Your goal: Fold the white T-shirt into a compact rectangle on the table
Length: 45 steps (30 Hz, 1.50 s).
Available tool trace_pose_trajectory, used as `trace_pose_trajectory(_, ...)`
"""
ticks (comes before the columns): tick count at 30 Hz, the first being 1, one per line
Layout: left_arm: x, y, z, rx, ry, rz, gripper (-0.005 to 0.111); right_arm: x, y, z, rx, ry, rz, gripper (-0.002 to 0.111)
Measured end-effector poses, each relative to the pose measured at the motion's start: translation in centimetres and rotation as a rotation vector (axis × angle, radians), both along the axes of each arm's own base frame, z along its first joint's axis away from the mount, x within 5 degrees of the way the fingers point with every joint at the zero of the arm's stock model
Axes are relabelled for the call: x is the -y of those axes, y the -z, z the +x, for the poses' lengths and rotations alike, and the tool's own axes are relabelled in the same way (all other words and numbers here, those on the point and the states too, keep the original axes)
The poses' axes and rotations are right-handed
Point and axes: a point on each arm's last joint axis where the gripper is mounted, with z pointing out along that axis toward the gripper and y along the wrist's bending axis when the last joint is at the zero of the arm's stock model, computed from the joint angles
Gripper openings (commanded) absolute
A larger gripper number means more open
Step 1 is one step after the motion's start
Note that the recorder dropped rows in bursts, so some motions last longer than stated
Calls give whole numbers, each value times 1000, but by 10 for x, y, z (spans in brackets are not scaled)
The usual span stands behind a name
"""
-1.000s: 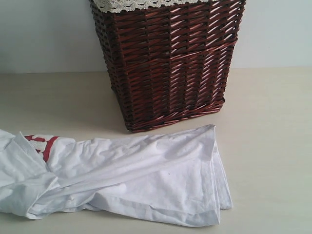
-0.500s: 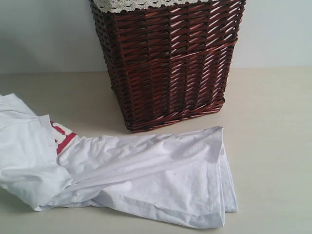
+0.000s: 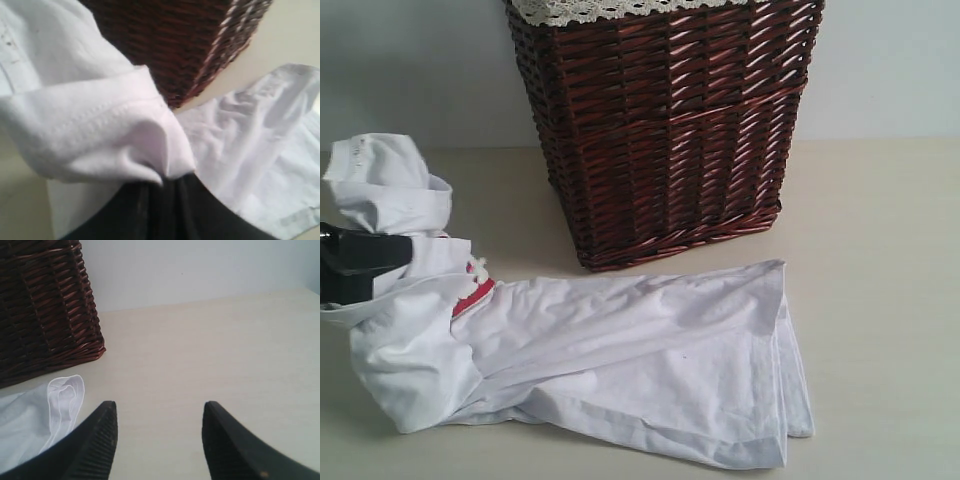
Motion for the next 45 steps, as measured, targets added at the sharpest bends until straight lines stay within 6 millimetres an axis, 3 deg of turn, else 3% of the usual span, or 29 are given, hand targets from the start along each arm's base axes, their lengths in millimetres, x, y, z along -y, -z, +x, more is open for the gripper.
trace_pose_trajectory(9,47,-22,12,83,152,35,0,0,0,0,0,0,0,51)
trace_pose_trajectory(19,99,-4,27,24,286,85,0,0,0,0,0,0,0,51)
trace_pose_trajectory(31,182,7,9,32,515,131,0,0,0,0,0,0,0,51)
trace_pose_trajectory(39,215,24,13,8,579,149,0,0,0,0,0,0,0,51)
trace_pose_trajectory(45,237,19,25,49,595,131,0,0,0,0,0,0,0,51)
